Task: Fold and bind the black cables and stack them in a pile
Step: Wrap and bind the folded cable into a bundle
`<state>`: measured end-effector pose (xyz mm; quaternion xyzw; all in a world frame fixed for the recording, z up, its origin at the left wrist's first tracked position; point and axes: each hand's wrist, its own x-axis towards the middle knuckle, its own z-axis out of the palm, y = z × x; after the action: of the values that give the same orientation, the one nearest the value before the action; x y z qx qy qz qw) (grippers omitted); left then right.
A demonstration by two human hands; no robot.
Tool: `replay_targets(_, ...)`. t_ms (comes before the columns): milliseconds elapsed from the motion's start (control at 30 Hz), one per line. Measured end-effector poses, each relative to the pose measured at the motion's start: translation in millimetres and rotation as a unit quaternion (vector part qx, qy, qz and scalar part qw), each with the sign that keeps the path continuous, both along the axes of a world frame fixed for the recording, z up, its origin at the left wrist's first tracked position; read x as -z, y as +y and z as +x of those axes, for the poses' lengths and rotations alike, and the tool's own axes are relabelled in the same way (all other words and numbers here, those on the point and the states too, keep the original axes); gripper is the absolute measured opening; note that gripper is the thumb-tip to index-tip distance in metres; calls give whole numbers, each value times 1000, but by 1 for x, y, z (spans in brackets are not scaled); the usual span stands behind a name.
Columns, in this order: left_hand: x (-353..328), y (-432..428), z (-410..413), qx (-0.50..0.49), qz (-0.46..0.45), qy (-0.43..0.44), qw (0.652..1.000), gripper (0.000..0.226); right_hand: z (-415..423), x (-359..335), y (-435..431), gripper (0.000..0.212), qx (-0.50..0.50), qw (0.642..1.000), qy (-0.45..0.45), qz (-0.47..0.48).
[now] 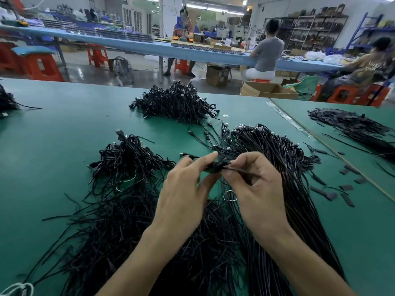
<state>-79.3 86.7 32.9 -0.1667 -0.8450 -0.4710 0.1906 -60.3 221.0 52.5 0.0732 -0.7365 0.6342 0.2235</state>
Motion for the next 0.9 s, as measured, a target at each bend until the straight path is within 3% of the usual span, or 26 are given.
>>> replay_targets(167, -5, -4, -6, 49, 137, -93, 985, 44, 1, -2, 7, 19, -113, 978, -83, -153)
replay_targets(300, -12, -4, -5, 103, 216, -126, 963, 55, 5, 1, 8, 19, -177, 966, -129, -135)
replay_targets(433, -18, -2, -1, 167, 308, -117, 929, 44, 2, 4, 10, 21, -179, 956, -164, -164)
replay_targets(667, -14, 2, 5, 172, 200, -39, 964, 22, -4, 3, 24, 26, -135, 953, -179, -203)
replay_targets(800, -10, 2, 6, 113, 92, 8, 989, 20, -10, 0, 27, 33, -52, 984, -121, -120)
replay_targets(900, -4, 6, 6, 75, 75, -8, 994, 25, -9, -3, 25, 37, -61, 990, -84, -92)
